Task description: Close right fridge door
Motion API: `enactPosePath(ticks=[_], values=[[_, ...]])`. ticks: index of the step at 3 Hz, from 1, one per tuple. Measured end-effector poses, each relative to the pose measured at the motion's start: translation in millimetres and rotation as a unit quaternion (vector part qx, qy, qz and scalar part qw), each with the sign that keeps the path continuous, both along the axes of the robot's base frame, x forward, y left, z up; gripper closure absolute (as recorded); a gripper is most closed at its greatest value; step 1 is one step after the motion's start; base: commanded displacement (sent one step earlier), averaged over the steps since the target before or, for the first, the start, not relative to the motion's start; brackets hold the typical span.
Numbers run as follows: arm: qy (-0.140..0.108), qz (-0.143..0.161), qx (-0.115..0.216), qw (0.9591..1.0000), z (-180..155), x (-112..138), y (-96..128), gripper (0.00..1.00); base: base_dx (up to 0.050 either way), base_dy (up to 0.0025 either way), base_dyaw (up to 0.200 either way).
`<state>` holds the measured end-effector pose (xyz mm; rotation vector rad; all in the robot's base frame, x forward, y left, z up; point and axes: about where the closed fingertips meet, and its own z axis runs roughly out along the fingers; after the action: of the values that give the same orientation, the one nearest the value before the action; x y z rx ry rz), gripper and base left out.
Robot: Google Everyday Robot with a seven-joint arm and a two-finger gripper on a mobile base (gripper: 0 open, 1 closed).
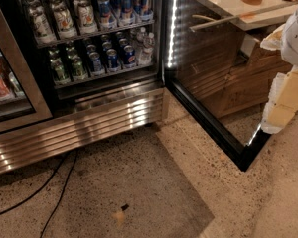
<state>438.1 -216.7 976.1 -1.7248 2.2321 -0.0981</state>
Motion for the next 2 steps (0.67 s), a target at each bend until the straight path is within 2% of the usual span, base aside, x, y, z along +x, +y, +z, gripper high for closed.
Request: enactPosePath(ticks=[2], values=[[0.0, 0.0, 0.0, 1.0, 0.0, 0.0, 0.0, 0.0, 0.0, -0.00006, -0.189]])
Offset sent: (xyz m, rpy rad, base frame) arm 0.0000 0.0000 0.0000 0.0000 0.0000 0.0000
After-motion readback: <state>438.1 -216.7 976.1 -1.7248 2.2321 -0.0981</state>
